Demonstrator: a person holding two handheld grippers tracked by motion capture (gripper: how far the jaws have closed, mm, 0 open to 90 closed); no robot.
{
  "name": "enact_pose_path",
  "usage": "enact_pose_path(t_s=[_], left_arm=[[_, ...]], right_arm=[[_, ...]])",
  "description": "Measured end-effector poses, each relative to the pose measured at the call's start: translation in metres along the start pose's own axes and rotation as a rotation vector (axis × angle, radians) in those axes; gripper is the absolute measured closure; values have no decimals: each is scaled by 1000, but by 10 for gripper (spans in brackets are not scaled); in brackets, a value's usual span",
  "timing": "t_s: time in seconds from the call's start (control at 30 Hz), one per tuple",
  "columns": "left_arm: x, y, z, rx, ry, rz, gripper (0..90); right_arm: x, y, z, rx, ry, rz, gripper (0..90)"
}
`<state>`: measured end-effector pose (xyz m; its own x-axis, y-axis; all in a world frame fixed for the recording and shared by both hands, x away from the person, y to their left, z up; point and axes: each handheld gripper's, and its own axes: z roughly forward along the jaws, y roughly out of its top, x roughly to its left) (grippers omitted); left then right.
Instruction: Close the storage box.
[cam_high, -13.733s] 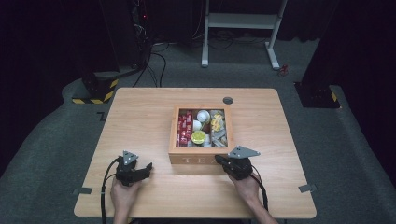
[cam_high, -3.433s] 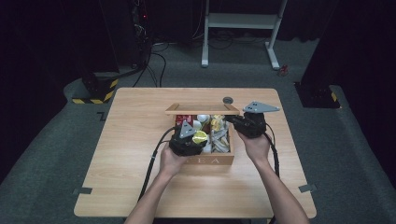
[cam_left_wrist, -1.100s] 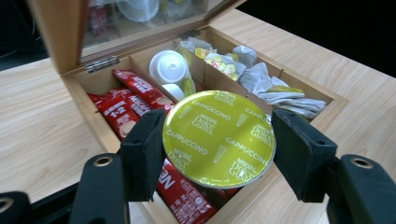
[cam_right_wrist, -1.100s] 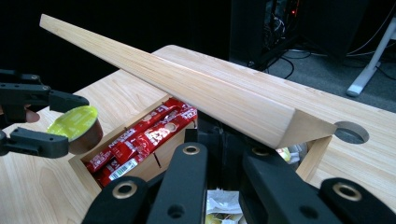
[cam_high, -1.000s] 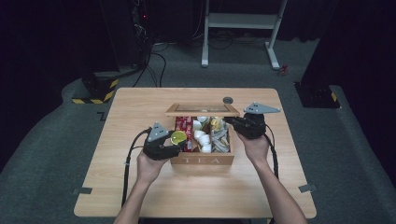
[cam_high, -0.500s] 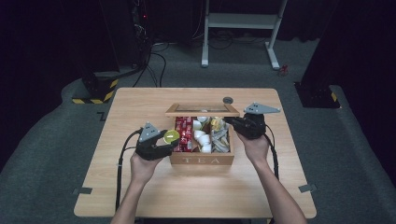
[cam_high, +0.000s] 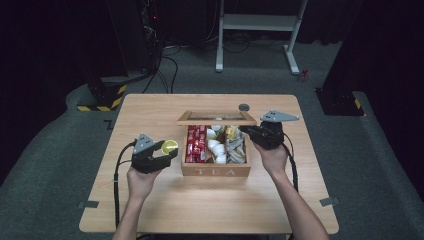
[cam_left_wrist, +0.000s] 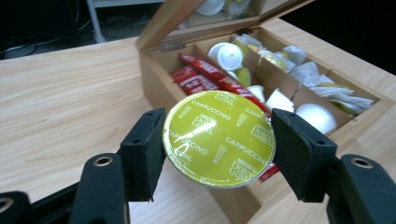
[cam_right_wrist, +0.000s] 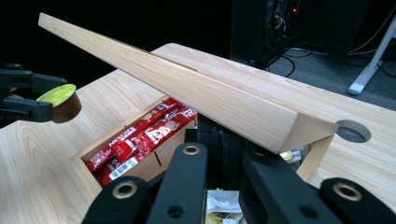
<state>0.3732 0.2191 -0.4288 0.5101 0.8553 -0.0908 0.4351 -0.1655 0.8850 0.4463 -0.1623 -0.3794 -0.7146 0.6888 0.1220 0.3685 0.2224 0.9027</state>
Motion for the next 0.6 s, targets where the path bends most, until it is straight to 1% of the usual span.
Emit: enact_pose_path(t_s=[0.07, 0.1, 0.23, 0.43, 0.53, 0.57, 0.6], left_arm=[[1, -1, -1, 0, 4, -3, 384], [6, -3, -3, 1, 15, -8, 383], [14, -6, -8, -5, 32, -21, 384], [22, -12, -11, -8, 50, -45, 384], [24, -14, -11, -5, 53, -50, 384], [25, -15, -11, 1, 58, -49, 384], [26, -16, -10, 17, 66, -52, 384]], right_arm=[[0, 0, 0, 1, -1, -1, 897], [0, 0, 0, 2, -3, -1, 897], [1, 0, 0, 5, -6, 0, 897], [1, 0, 0, 5, -7, -4, 897], [1, 0, 0, 6, -7, -4, 897], [1, 0, 0, 7, -7, -5, 897], [1, 0, 0, 6, -7, -5, 897]])
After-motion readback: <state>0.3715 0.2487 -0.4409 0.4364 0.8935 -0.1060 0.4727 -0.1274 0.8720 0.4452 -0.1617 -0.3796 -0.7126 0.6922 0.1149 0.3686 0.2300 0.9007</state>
